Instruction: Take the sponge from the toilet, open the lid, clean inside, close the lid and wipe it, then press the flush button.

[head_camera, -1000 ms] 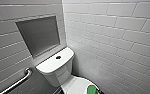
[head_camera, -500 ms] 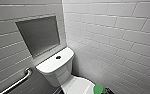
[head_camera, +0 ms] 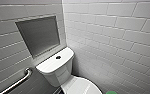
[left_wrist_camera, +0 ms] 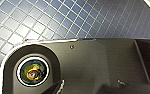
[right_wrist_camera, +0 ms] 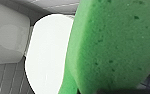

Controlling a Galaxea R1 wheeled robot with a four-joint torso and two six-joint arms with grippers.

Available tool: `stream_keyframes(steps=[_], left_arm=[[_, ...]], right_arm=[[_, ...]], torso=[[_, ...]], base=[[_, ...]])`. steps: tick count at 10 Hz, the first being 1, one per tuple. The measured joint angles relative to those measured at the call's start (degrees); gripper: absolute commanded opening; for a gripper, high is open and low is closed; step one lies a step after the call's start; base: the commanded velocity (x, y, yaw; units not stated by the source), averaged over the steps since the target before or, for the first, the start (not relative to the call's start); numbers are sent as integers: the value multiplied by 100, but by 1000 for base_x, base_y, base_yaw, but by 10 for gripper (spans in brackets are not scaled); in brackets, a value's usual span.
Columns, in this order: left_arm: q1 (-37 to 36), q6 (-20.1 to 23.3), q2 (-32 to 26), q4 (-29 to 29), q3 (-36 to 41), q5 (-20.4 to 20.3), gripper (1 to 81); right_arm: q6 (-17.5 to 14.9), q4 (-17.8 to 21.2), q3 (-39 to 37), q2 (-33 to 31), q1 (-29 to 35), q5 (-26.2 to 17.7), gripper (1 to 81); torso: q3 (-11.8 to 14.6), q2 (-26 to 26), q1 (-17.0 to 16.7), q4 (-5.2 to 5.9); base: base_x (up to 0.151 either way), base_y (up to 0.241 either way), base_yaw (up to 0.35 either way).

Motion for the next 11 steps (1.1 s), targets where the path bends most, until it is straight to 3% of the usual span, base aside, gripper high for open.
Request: stream_keyframes(steps=[3, 6, 9, 11], left_arm=[[-279, -72, -639, -46, 986, 69, 811], [-791, -79, -1306, -428, 2059, 129, 811], [-1459, -93, -1771, -1730, 2790, 260, 811], [-1919, -95, -1729, -2319, 2928, 628, 811]], right_arm=[[-4, 0, 11, -226, -690, 57, 10], [-6, 0, -207, -254, -1407, 405, 10], [-6, 0, -419, -208, -2172, 986, 10], [-6, -5, -800, 148, -2487, 1169, 10]], torso=[[0, 0, 0, 0], [0, 0, 0, 0], [0, 0, 0, 0], [0, 0, 0, 0]], base=[[0, 0, 0], [0, 0, 0], [0, 0, 0], [0, 0, 0]])
